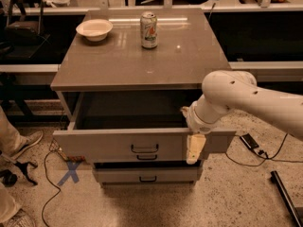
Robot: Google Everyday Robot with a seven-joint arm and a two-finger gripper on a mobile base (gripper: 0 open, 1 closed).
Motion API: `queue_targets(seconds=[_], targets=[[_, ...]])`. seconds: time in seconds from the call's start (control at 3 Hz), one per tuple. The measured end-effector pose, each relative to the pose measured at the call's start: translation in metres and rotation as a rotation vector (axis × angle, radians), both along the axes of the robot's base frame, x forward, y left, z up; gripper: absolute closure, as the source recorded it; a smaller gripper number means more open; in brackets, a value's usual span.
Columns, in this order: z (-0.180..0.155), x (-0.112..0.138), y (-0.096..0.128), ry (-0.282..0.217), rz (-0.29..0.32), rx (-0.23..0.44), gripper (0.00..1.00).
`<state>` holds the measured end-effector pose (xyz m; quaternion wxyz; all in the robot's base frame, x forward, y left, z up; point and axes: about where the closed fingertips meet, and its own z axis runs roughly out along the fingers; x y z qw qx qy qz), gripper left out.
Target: Open top drawer
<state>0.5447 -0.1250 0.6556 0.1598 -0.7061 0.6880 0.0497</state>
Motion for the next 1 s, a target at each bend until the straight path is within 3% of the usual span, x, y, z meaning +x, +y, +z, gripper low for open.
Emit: queue_targets(seconds=[0.33,1.0], targets=[[-0.009,-0.003,-0.003,0.039,-0.002,-0.015,0.18],[-0.005,-0.034,-0.026,0.067,-0.092,-0.072,0.65]])
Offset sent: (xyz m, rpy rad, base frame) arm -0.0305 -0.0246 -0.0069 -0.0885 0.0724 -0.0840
